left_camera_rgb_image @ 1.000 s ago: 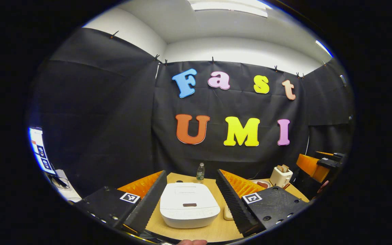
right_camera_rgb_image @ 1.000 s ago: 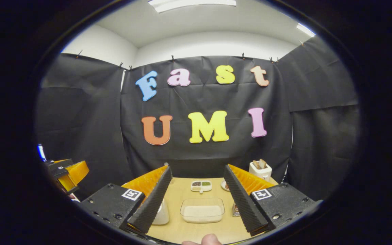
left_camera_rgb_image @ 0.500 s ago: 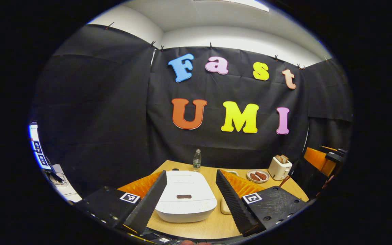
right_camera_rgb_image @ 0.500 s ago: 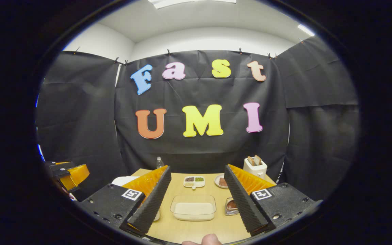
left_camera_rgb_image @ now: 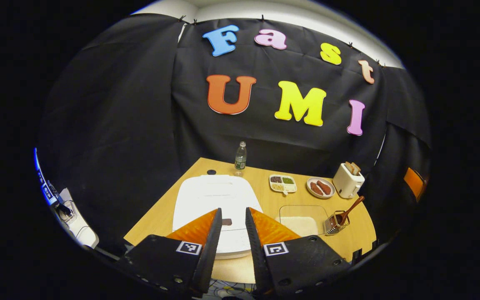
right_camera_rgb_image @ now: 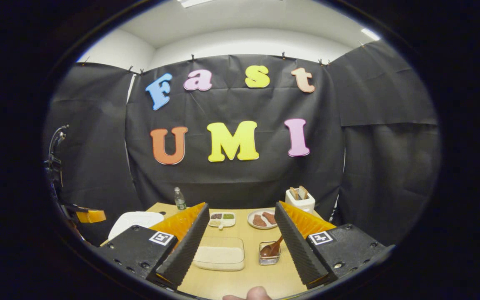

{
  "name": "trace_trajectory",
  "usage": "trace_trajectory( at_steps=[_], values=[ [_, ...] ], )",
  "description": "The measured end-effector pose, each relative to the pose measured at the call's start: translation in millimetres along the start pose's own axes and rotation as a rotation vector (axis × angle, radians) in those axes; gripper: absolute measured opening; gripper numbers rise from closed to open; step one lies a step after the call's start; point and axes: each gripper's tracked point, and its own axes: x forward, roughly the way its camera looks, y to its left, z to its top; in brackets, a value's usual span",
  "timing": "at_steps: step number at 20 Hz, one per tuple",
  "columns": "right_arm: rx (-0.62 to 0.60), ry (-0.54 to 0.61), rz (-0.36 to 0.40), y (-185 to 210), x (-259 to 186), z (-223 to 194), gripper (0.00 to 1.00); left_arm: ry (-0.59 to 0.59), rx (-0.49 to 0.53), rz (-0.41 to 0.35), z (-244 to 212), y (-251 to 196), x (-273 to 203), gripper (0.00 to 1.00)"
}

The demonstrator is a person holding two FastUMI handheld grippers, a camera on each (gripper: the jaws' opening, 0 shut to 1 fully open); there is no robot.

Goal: Close the left gripper, press the button to open the rice cooker; take a wooden spoon from the chopstick holder with the right hand, scoop a spoonful of rice and pour it into the rice cooker, then put the wooden spoon back into the chopstick holder.

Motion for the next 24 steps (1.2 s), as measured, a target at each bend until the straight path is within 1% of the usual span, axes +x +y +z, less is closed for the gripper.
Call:
trace_trajectory(
  at_steps=[2, 5, 6, 7, 8, 9, 11, 12, 13, 18, 20, 24],
  values=[
    [0.005, 0.012, -0.005, -9.6, 8.2, -4.3, 1.0, 0.076, -0.004, -0.015, -11.8, -0.7, 13.7, 0.42],
    [0.011, 0.024, -0.013, -19.2, 21.4, -8.2, 1.0, 0.18, 0.003, -0.027, -28.7, 0.9, 29.6, 0.42],
    [0.013, 0.027, -0.013, -21.6, 25.6, -10.5, 1.0, 0.2, 0.002, -0.014, -33.8, 4.1, 43.5, 0.42],
    [0.015, 0.03, -0.014, -24.1, 29.0, -11.5, 1.0, 0.221, -0.029, 0.007, -36.7, 9.3, 41.5, 0.27],
    [0.016, 0.034, -0.014, -27.1, 32.5, -14.0, 1.0, 0.251, -0.056, -0.004, -40.1, 7.9, 49.3, 0.08],
    [0.016, 0.038, -0.015, -29.7, 36.0, -15.3, 1.0, 0.278, -0.083, -0.025, -43.3, 7.4, 49.5, 0.01],
    [0.019, 0.046, -0.018, -36.1, 41.7, -18.0, 1.0, 0.303, -0.112, -0.049, -46.0, 7.5, 60.9, 0.0],
    [0.021, 0.05, -0.021, -39.7, 44.4, -20.2, 1.0, 0.32, -0.13, -0.049, -48.1, 9.8, 69.0, 0.08],
    [0.02, 0.053, -0.026, -43.8, 46.3, -21.3, 1.0, 0.329, -0.137, -0.05, -48.6, 13.4, 73.3, 0.0],
    [0.022, 0.082, -0.044, -65.8, 57.6, -33.6, 1.0, 0.372, -0.201, -0.03, -53.2, 24.3, 96.7, 0.0],
    [0.02, 0.09, -0.054, -73.2, 61.9, -36.5, 1.0, 0.384, -0.224, -0.009, -60.7, 28.5, 103.9, 0.0],
    [0.017, 0.101, -0.059, -76.8, 68.3, -39.4, 1.0, 0.396, -0.24, 0.016, -64.4, 33.9, 106.2, 0.0]
  ],
)
